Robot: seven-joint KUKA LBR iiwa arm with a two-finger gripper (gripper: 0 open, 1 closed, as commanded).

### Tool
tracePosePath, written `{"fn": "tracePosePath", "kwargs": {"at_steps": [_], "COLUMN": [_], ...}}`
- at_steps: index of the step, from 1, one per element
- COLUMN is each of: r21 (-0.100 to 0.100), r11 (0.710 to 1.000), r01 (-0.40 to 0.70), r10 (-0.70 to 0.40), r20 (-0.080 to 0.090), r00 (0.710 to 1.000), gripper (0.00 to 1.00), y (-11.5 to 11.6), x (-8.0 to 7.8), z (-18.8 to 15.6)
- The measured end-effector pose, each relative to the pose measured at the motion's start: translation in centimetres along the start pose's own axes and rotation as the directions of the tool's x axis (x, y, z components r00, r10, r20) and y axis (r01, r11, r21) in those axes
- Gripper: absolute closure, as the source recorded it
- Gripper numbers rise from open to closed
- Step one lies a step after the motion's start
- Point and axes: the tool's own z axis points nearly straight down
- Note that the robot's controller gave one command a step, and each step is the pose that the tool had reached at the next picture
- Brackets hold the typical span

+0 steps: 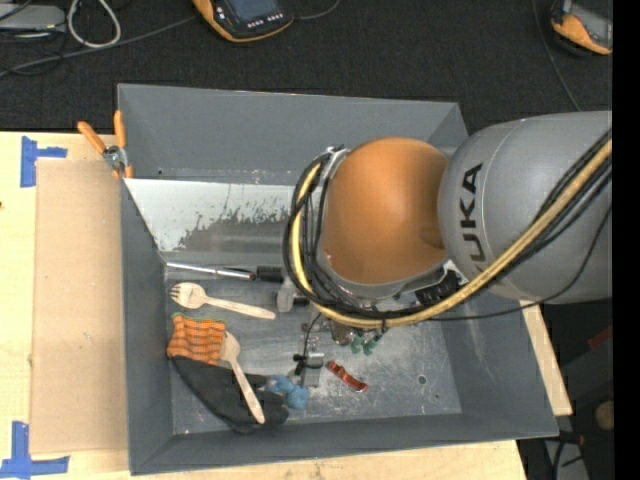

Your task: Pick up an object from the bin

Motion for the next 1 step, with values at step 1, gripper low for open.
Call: {"fn": "tracePosePath", "kwargs": {"at_steps": [1], "r21": [-0.001], "r11": [1.0], "r01": [-0.003], "r10": [0.003], "r20": [0.008], "r00": [1.0], "gripper": [0.0], "y": [-0.06], "x": [-0.15], "z": [-0.42]}}
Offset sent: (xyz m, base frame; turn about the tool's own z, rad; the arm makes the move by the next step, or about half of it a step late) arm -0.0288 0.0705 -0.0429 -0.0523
